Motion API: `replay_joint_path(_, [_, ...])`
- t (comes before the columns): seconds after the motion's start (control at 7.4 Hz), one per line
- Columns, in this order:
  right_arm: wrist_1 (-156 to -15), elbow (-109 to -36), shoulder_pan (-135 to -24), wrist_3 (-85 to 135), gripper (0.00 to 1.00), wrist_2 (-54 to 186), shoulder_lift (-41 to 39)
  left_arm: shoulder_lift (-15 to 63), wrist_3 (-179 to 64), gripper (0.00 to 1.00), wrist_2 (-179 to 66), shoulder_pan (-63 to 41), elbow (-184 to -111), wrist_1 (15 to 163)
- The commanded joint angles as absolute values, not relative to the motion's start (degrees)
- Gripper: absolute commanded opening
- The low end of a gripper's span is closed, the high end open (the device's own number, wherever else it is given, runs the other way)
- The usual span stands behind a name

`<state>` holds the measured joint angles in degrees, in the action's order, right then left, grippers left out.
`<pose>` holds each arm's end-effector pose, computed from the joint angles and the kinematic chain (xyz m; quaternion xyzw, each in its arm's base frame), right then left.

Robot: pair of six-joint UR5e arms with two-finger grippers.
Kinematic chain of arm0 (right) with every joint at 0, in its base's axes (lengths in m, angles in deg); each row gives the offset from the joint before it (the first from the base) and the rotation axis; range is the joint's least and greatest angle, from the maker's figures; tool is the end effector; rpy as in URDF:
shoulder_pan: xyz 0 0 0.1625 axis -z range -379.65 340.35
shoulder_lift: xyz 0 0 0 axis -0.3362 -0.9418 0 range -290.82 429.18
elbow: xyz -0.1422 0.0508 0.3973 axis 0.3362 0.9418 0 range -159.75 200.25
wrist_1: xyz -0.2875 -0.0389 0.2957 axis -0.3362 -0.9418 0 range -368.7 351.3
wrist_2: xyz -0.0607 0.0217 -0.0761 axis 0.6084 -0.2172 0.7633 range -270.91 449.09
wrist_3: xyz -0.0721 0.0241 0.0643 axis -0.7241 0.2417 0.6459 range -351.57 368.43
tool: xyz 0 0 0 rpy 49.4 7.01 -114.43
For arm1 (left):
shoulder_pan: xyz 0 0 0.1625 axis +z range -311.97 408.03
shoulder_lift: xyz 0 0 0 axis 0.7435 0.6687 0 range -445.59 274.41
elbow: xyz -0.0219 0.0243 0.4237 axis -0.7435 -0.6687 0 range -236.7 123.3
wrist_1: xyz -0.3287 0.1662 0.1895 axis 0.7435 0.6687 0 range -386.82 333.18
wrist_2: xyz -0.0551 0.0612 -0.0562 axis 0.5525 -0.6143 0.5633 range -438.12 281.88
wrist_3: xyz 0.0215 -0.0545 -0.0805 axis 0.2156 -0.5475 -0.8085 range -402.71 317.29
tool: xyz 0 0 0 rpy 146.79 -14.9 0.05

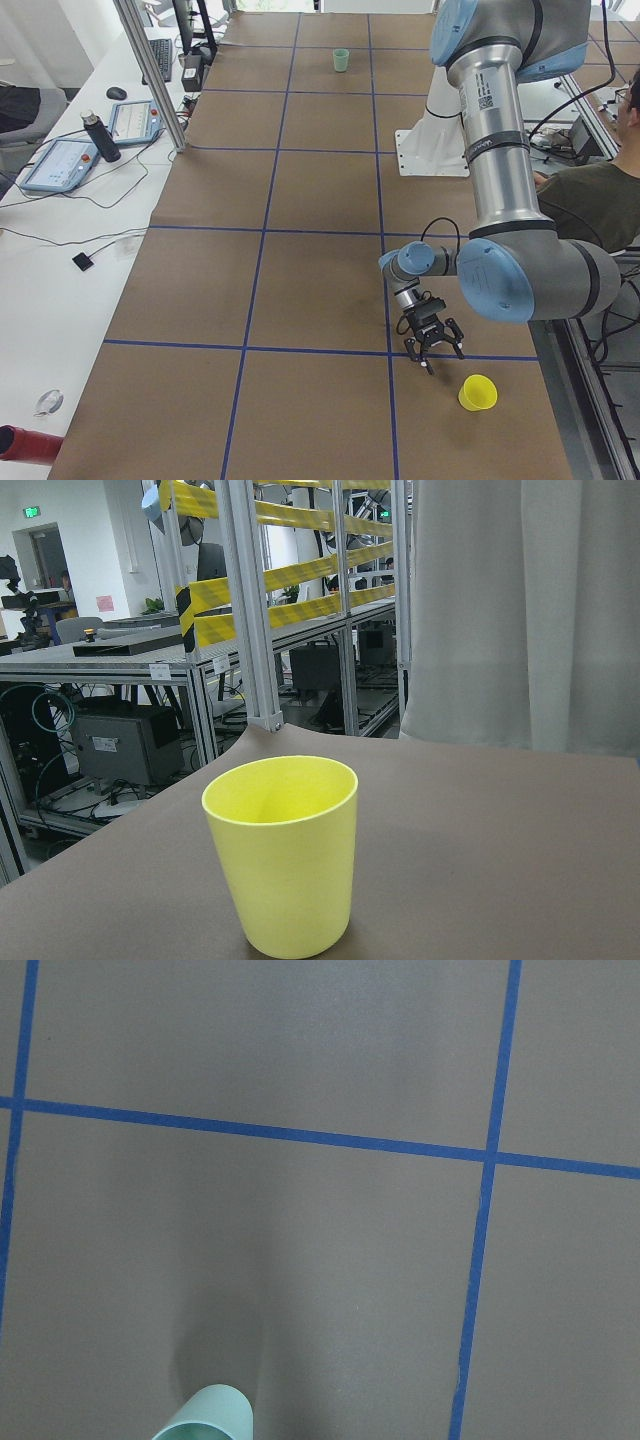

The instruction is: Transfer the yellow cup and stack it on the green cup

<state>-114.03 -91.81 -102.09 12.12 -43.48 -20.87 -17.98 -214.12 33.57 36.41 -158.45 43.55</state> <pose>0.0034 -0.4754 0.5018 0.0184 -0.3660 -0.0525 0.9290 0.2382 -0.1475 0.7580 -0.0023 -0.3142 -0.7217 0.6168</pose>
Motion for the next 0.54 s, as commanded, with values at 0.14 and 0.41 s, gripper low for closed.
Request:
replay_joint_path(0.14, [-114.1,-95.2,-102.2,12.5,1.0,-41.8,-22.0,-20.0,-219.6,0.95,35.5,39.2,-156.4,48.1])
replay_joint_path(0.41, [-114.2,-96.5,-102.2,12.6,1.0,-41.5,-22.0,-20.6,-221.8,0.95,36.3,40.7,-156.4,49.8])
